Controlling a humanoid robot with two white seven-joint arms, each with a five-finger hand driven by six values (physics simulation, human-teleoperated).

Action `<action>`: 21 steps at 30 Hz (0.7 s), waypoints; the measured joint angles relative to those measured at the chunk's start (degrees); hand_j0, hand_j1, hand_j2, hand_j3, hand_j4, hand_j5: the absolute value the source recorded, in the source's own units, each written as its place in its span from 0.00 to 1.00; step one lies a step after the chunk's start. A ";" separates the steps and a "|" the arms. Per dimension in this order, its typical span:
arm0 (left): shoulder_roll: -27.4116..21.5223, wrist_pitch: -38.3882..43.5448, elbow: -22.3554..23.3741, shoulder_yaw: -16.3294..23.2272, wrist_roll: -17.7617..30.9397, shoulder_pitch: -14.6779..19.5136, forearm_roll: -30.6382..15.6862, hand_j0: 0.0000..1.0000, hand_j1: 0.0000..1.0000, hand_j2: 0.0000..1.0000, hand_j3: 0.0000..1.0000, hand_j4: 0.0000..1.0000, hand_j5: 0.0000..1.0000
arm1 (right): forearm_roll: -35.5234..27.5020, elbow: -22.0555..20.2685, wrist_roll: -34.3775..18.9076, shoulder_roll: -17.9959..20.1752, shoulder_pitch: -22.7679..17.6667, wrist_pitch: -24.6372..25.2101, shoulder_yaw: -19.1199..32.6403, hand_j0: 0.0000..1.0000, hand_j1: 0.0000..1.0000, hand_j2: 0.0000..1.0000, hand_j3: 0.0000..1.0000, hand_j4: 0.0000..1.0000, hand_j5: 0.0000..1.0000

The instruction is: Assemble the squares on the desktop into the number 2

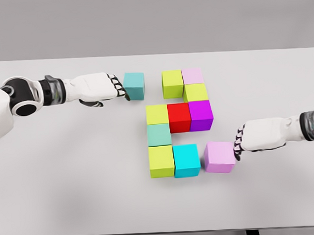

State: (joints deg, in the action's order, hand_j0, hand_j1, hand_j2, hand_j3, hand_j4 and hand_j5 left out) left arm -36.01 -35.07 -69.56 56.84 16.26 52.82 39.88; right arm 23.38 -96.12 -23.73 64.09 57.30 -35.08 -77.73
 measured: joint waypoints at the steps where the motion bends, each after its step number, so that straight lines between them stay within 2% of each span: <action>1: 0.05 0.00 -0.01 0.00 0.00 0.00 0.00 0.80 0.80 0.80 0.80 0.80 0.80 | -0.01 0.02 0.00 -0.17 0.00 0.00 0.00 0.59 0.59 0.59 0.59 0.59 0.59; 21: 0.55 -0.01 -0.05 -0.08 0.37 0.00 -0.06 0.80 0.80 0.80 0.80 0.80 0.80 | -0.04 -0.36 0.00 -0.04 -0.35 -0.01 -0.01 0.59 0.59 0.59 0.59 0.59 0.59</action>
State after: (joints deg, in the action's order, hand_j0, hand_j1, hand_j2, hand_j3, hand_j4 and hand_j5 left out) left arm -35.46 -35.08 -69.61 56.76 16.64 52.82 39.82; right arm 23.34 -96.48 -23.73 64.05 56.95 -35.09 -77.74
